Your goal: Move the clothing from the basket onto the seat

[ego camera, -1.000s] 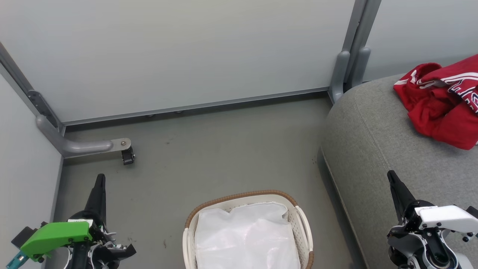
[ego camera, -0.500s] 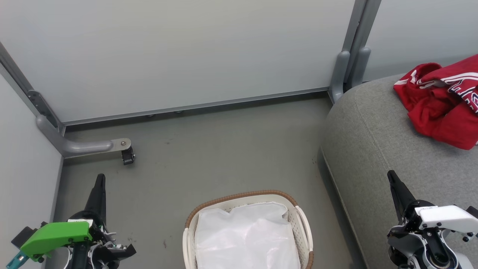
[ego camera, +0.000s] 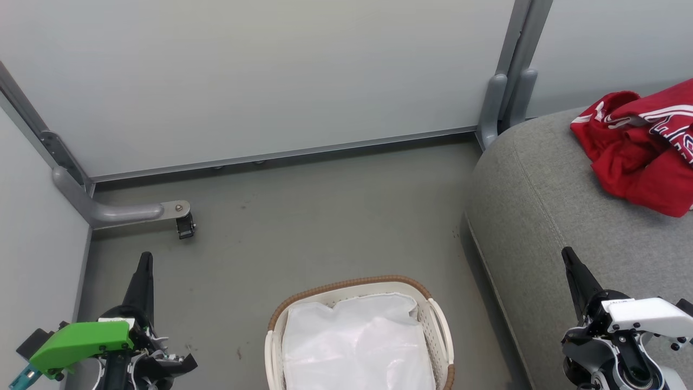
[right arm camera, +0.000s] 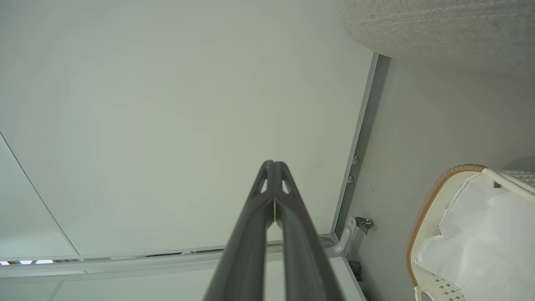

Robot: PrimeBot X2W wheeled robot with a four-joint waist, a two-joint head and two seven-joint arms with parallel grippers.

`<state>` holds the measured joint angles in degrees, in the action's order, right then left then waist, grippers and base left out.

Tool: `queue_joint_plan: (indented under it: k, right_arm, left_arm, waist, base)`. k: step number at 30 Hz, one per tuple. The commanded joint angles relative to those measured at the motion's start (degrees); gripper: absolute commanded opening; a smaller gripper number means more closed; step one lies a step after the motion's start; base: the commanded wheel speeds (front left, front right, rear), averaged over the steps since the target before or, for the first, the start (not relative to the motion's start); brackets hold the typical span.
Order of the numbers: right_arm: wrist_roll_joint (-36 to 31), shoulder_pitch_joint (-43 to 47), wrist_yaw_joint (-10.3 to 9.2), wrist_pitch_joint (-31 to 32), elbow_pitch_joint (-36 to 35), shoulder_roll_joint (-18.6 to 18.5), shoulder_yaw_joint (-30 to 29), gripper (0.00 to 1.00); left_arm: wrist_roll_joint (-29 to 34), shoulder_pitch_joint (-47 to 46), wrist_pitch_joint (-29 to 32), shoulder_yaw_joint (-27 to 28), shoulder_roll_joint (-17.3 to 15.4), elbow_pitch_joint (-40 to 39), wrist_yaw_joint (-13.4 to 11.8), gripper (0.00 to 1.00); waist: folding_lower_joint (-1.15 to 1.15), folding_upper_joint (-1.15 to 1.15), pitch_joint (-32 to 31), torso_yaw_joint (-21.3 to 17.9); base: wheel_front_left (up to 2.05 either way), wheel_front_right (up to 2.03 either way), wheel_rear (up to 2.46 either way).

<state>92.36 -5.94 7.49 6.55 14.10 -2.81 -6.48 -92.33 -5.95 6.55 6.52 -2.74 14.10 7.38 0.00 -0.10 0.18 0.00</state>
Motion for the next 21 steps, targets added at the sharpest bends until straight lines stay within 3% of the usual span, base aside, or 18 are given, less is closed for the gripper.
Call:
queue_joint_plan:
  k: [1,21]
  right_arm:
    - [0.13,-0.48,0.0,0.13,-0.2,-0.25,-0.18,0.0]
    - [0.1,-0.48,0.0,0.15,-0.2,-0.23,-0.2,0.0]
  left_arm:
    - [-0.17,-0.62,0.17,0.14,-0.25,-0.12,0.23,0.0]
    - [-0.18,-0.62,0.16,0.13,-0.25,-0.13,0.23,0.0]
  waist:
    - [0.0,0.1,0.0,0.0]
    - [0.0,0.1,0.0,0.0]
  base:
    - [0.0,0.0,0.0]
    - [0.0,0.0,0.0]
